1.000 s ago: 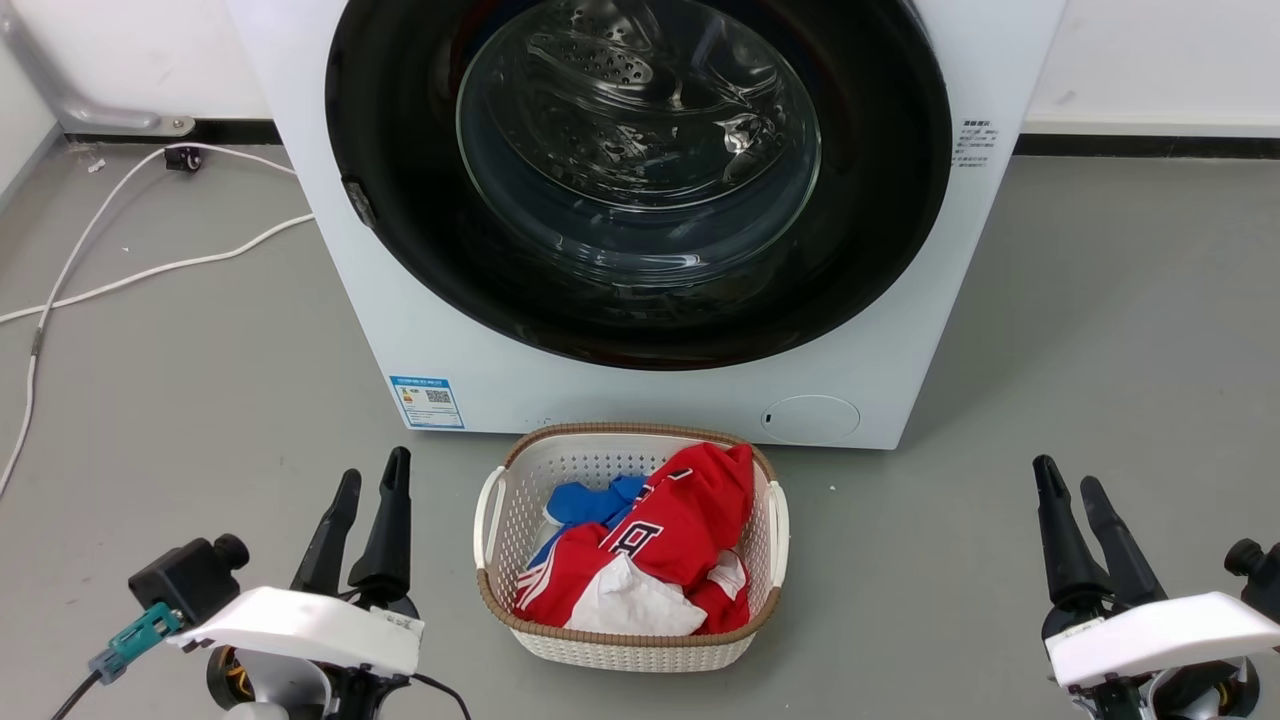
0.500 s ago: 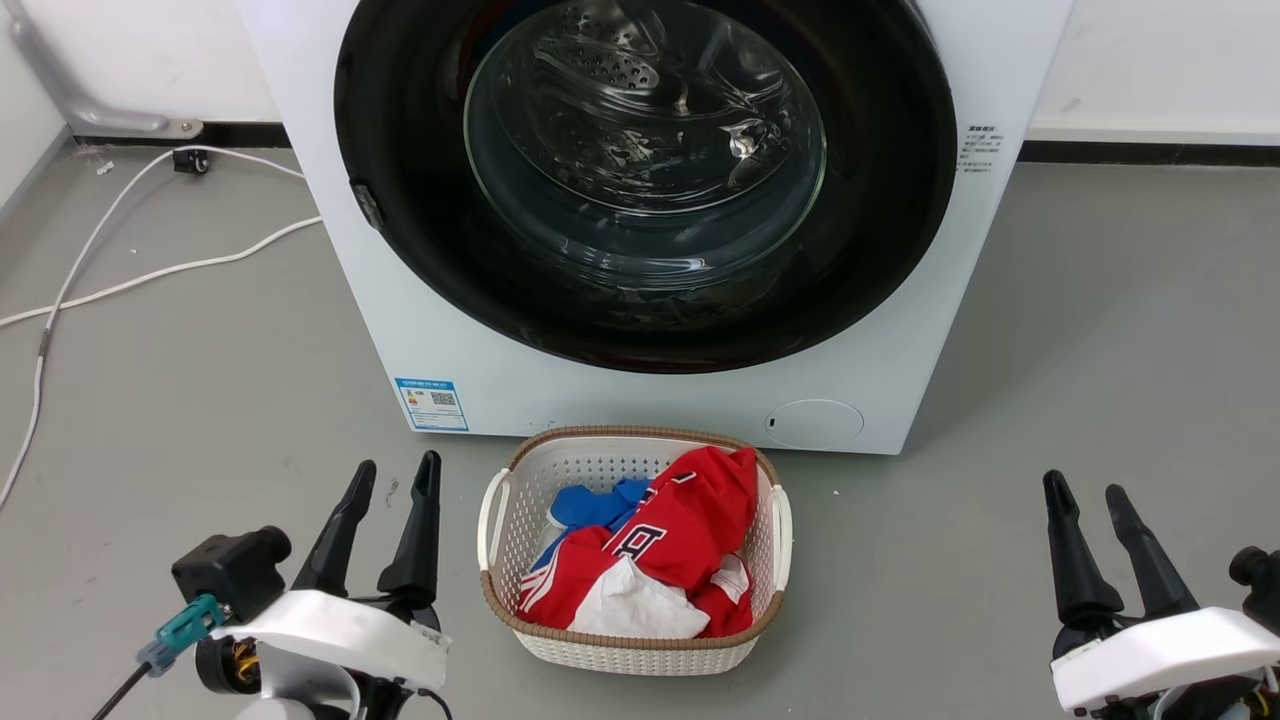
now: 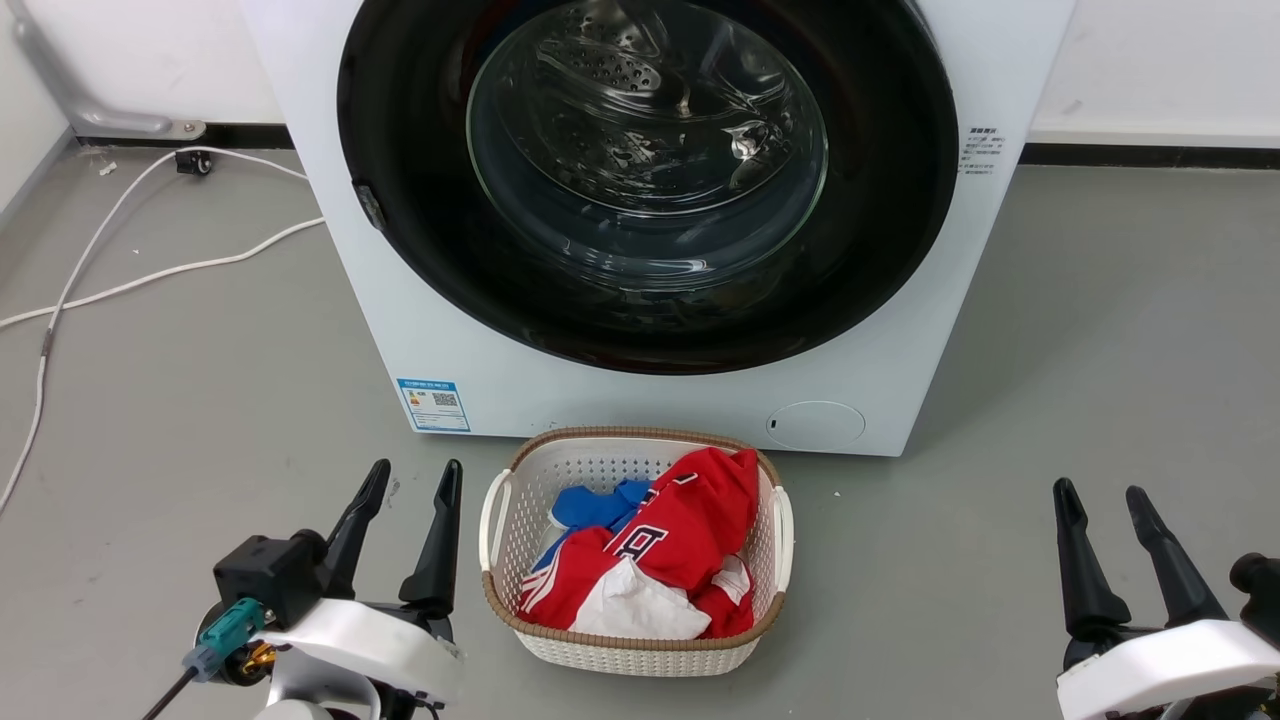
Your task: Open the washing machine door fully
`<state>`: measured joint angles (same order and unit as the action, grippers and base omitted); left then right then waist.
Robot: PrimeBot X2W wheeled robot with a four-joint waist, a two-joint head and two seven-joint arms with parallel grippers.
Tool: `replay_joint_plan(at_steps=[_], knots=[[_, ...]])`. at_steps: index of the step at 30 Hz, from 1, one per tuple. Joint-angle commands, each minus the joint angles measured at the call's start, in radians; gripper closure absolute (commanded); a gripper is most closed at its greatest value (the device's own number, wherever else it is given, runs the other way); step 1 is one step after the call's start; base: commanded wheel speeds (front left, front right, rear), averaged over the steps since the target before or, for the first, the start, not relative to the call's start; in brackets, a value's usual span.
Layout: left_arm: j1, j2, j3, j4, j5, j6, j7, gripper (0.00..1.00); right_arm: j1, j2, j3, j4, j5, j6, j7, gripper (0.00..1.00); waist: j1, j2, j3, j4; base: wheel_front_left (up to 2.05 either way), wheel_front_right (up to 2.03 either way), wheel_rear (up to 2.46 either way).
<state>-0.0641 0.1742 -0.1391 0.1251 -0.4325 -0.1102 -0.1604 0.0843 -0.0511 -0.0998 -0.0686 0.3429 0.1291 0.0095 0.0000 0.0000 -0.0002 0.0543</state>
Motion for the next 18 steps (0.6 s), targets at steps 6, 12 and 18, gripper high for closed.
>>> replay_joint_plan(at_steps=[6, 12, 18], knots=[[-0.018, 0.01, -0.012, 0.0, 0.061, 0.006, -0.021, 0.0, 0.012, 0.0, -0.006, -0.025, -0.063, 0.002, -0.003, 0.0, 0.0, 0.0, -0.001, 0.002, 0.0, 0.0, 0.0], [-0.02, 0.005, -0.012, 0.012, 0.096, 0.009, -0.034, 0.0, 0.022, 0.0, -0.013, -0.031, -0.102, 0.002, -0.01, 0.0, 0.0, 0.0, -0.001, 0.004, 0.0, 0.0, 0.0], [-0.02, -0.003, -0.004, 0.021, 0.127, 0.014, -0.048, 0.0, 0.032, 0.0, -0.021, -0.029, -0.132, 0.002, -0.021, 0.0, 0.0, 0.0, 0.001, 0.006, 0.0, 0.0, 0.0]])
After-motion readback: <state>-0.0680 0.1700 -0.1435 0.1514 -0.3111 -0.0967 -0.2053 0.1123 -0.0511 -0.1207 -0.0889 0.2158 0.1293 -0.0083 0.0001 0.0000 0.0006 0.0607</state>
